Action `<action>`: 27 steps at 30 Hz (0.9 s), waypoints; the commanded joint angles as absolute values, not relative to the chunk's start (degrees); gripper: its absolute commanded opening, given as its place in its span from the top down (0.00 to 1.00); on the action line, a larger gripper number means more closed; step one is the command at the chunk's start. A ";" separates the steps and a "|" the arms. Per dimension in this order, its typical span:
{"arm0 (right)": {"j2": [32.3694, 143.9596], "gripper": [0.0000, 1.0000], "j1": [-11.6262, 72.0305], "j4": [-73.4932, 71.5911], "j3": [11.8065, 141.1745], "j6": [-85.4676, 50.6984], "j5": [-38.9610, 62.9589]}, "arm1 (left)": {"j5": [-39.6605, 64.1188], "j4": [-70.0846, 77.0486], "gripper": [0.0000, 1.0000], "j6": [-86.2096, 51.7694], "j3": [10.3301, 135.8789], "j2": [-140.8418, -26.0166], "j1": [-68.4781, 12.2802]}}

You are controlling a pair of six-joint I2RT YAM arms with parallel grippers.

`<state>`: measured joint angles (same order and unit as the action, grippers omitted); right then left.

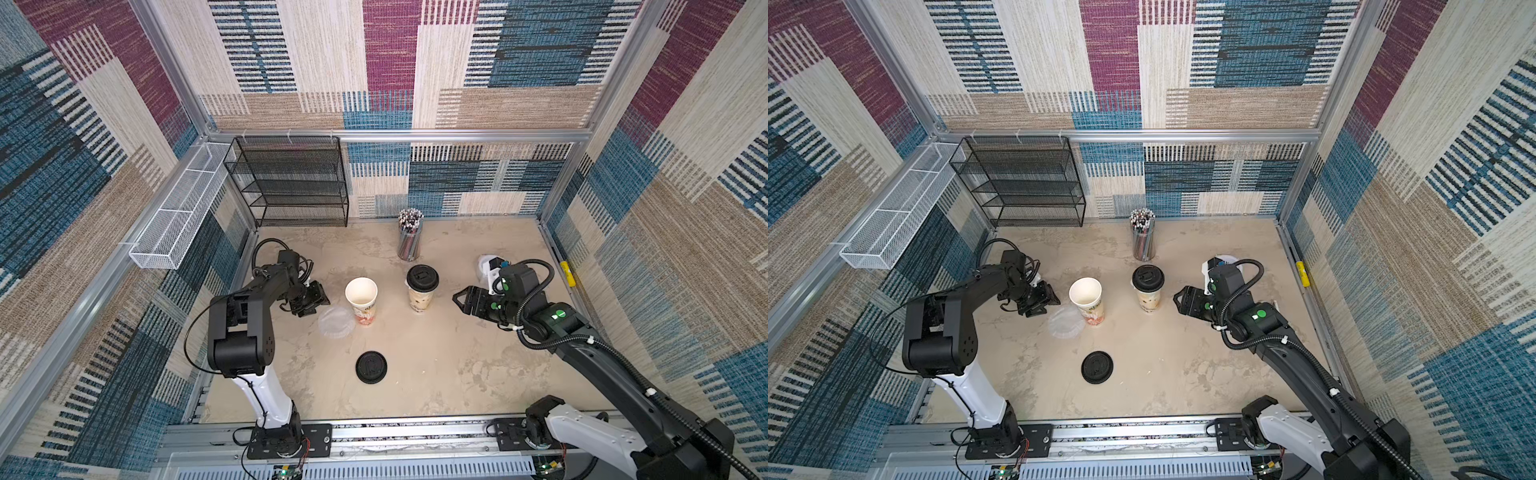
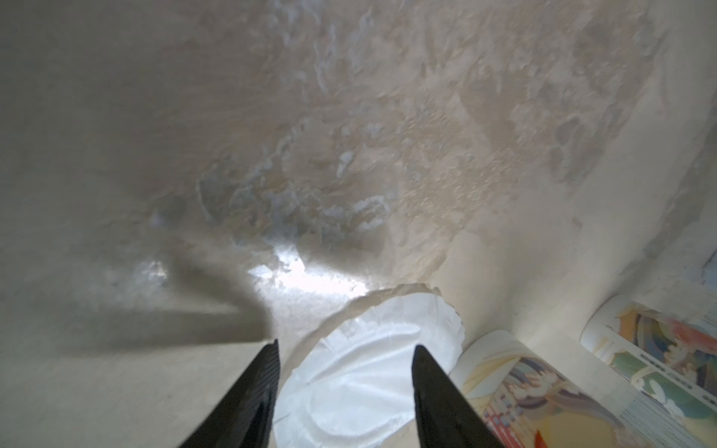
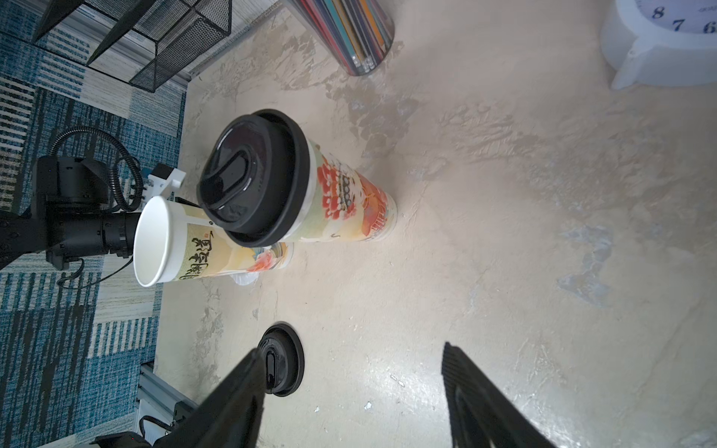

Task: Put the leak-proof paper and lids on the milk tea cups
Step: Pick up the leak-proof paper from the center of the board.

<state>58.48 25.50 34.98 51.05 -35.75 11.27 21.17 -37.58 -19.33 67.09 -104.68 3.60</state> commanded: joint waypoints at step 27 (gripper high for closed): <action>58.90 0.25 25.40 31.95 48.65 -34.71 15.57 | 19.36 -34.60 1.00 -35.43 37.69 -80.92 -1.03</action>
